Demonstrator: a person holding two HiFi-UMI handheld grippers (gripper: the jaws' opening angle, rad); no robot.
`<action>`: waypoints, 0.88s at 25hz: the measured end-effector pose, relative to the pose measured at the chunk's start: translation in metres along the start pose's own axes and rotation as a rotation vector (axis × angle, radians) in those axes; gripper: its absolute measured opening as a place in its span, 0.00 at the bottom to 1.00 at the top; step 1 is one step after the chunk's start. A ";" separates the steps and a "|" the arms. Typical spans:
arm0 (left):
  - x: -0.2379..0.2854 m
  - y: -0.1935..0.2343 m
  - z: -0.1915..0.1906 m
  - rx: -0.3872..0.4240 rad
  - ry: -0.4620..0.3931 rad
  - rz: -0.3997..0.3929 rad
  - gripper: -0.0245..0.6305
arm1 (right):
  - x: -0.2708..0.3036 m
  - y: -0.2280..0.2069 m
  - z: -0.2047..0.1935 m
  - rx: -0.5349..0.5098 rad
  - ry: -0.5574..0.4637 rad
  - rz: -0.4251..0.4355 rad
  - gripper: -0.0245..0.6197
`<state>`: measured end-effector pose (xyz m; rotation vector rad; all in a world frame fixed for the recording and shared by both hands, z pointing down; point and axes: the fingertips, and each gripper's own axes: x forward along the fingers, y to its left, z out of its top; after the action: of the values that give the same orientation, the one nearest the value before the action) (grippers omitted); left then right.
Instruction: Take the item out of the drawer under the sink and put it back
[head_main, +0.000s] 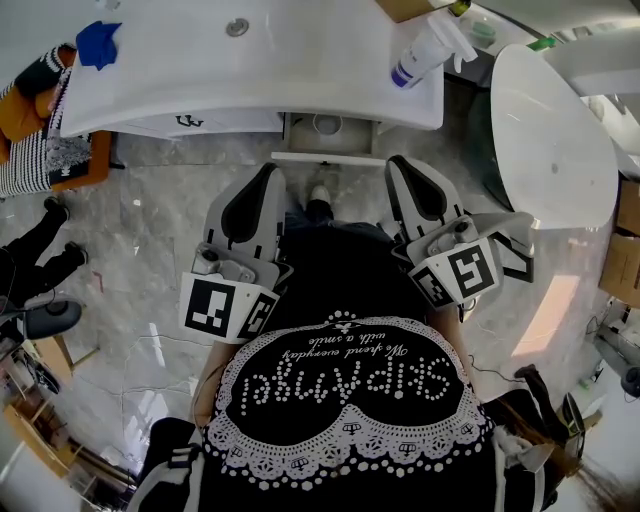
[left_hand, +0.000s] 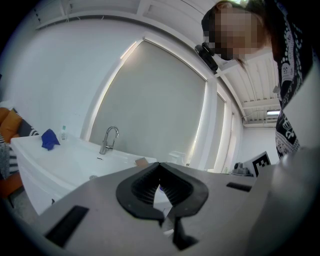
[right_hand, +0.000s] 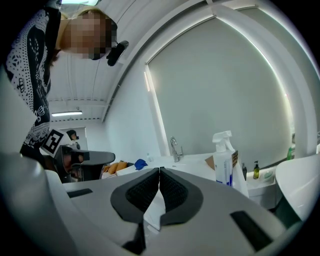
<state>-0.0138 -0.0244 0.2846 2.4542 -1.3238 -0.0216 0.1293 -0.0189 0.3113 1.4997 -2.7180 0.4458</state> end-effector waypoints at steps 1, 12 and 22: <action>0.000 0.000 0.000 0.000 0.000 0.000 0.04 | 0.000 0.000 0.000 -0.005 0.002 0.000 0.07; 0.002 -0.001 0.001 0.001 0.000 0.001 0.04 | -0.001 -0.002 0.002 -0.002 -0.005 -0.007 0.07; 0.001 0.000 0.001 0.005 -0.004 0.001 0.04 | -0.002 -0.002 0.002 -0.001 -0.009 -0.009 0.07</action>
<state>-0.0130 -0.0255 0.2839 2.4584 -1.3287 -0.0228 0.1326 -0.0190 0.3101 1.5161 -2.7167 0.4387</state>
